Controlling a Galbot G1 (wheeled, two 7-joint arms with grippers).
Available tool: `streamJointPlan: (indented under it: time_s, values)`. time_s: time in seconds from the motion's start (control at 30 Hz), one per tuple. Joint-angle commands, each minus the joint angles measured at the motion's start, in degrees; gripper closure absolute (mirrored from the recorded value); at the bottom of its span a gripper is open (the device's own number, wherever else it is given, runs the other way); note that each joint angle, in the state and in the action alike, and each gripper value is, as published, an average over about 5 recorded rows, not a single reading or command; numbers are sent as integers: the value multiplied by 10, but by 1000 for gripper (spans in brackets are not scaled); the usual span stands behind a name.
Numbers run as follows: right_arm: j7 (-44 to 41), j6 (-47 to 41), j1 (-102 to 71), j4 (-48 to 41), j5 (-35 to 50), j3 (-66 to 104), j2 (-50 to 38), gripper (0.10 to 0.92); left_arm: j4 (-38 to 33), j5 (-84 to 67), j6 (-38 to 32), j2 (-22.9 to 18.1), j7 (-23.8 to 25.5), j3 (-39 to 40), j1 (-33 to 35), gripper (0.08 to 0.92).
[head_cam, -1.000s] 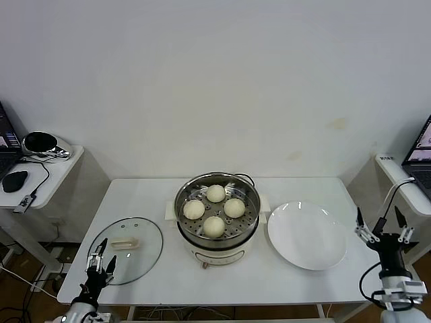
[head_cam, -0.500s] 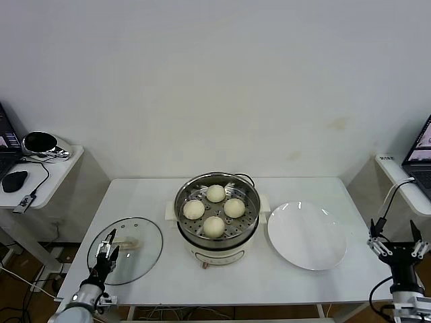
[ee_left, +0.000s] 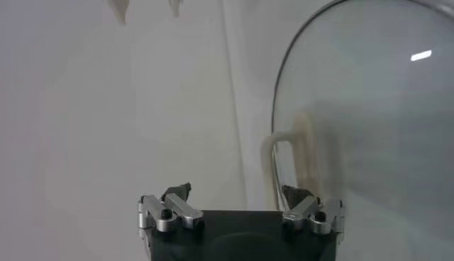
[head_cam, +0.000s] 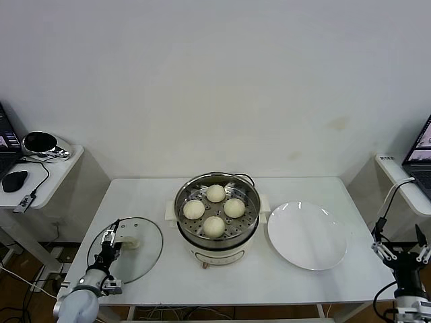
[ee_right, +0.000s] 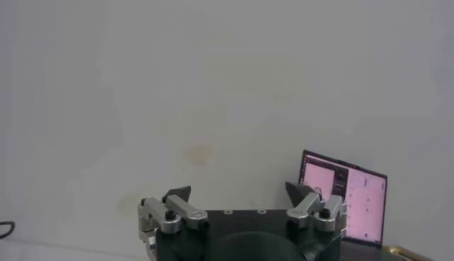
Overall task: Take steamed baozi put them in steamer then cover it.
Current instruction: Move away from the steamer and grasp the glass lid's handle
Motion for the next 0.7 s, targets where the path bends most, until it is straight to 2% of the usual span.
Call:
streamJointPlan:
  time_s: [0.03, 0.43, 0.7]
  values:
    - [-1, 0, -1, -2, -1, 2, 1, 203, 41, -14, -2, -1, 5, 11, -33, 193]
    - [-4, -1, -2, 0, -5, -1, -1, 203, 52, -28, -7, -1, -3, 5, -37, 519]
    - [-5, -3, 0, 0, -6, -11, -4, 203, -5, -68, -10, 8, -30, -10, -9, 735]
